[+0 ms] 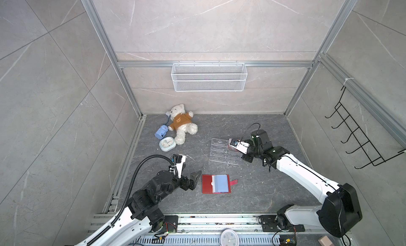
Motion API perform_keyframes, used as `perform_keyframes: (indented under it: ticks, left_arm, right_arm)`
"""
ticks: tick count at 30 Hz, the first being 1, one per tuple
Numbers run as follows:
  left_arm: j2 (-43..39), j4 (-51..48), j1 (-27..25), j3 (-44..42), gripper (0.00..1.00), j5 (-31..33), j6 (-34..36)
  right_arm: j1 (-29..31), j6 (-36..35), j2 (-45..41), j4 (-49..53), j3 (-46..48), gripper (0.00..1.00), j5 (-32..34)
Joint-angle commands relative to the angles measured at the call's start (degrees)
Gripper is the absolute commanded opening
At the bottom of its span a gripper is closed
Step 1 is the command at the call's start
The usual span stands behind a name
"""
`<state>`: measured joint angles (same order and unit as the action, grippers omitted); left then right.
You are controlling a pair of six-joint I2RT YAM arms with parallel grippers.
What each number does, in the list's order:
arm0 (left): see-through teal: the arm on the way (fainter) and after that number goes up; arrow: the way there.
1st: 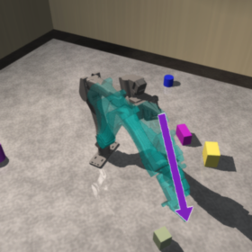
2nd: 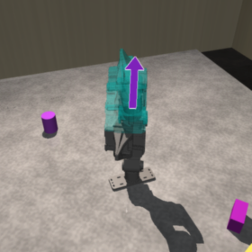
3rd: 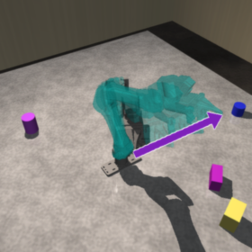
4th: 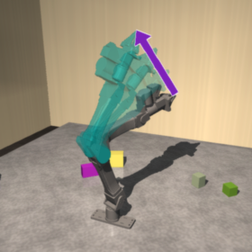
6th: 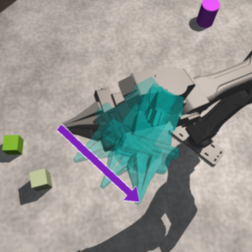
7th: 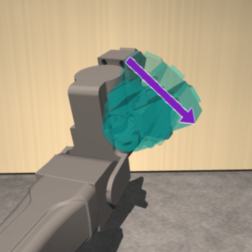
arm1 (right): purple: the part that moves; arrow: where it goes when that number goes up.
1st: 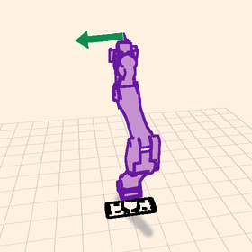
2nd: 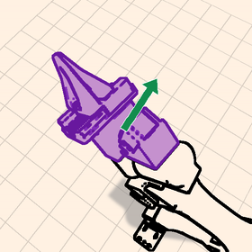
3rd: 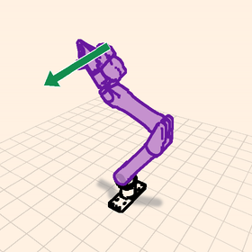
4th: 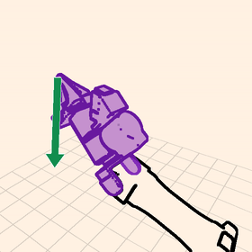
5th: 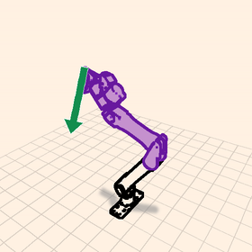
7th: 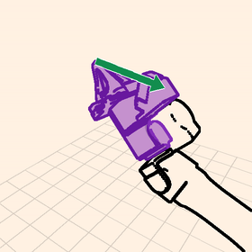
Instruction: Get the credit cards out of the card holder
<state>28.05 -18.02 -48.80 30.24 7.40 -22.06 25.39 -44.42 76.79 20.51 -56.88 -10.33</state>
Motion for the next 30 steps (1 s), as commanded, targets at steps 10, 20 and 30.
perform_keyframes:
  ticks: [10, 20, 30]
  left_arm:
    - [-0.5, 1.0, 0.1, 0.4, 1.0, 0.5, 0.7]
    - [0.0, 1.0, 0.1, 0.4, 1.0, 0.6, 0.8]
    - [1.0, 1.1, 0.1, 0.5, 1.0, 0.8, 1.1]
  right_arm:
    - [-2.5, -7.6, 5.2, 3.4, -6.5, 0.0, -0.7]
    - [-3.6, -10.1, 8.8, 3.7, -9.7, 0.0, 0.6]
    - [-3.9, -13.6, 12.0, 5.1, -12.0, 0.0, 3.0]
